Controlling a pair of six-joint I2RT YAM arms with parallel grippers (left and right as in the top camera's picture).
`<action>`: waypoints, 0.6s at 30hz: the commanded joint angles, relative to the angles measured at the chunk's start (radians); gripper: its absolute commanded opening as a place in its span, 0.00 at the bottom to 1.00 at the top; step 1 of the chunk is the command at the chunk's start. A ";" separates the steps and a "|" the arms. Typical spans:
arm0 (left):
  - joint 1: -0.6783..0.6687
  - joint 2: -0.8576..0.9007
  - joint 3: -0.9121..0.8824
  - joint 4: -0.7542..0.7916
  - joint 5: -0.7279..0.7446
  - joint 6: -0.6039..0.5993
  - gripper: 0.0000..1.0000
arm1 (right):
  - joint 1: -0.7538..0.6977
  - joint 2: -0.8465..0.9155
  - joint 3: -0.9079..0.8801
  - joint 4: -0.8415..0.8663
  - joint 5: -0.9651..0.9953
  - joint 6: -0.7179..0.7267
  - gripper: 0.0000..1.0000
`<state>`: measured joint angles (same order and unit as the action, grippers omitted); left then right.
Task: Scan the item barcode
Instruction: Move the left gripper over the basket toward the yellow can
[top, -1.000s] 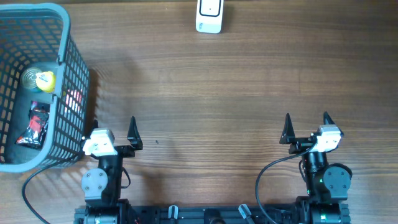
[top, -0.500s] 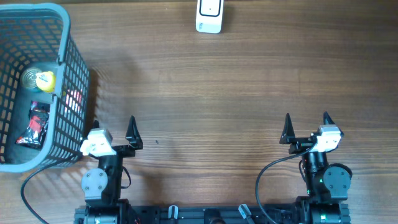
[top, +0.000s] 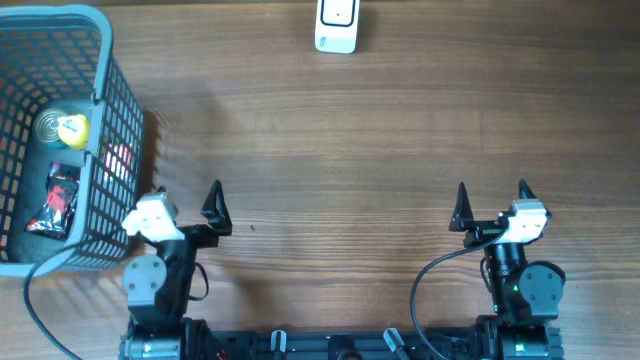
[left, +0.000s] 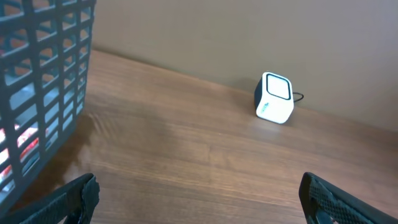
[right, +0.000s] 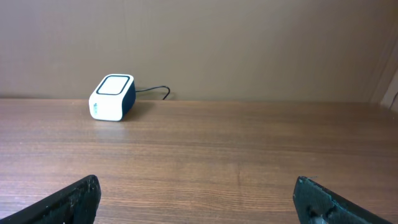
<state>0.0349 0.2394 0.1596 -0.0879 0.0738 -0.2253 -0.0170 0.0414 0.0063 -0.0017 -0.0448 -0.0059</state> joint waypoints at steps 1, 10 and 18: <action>0.006 0.097 0.124 0.008 0.047 -0.018 1.00 | -0.005 0.008 -0.001 0.002 -0.010 -0.010 1.00; 0.006 0.127 0.159 0.127 0.295 -0.067 1.00 | -0.005 0.008 -0.001 0.002 -0.010 -0.009 1.00; 0.006 0.288 0.389 0.124 0.312 -0.029 1.00 | -0.005 0.008 -0.001 0.003 -0.010 -0.009 1.00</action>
<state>0.0349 0.4404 0.4133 0.0319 0.3511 -0.2794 -0.0170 0.0467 0.0063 -0.0017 -0.0448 -0.0059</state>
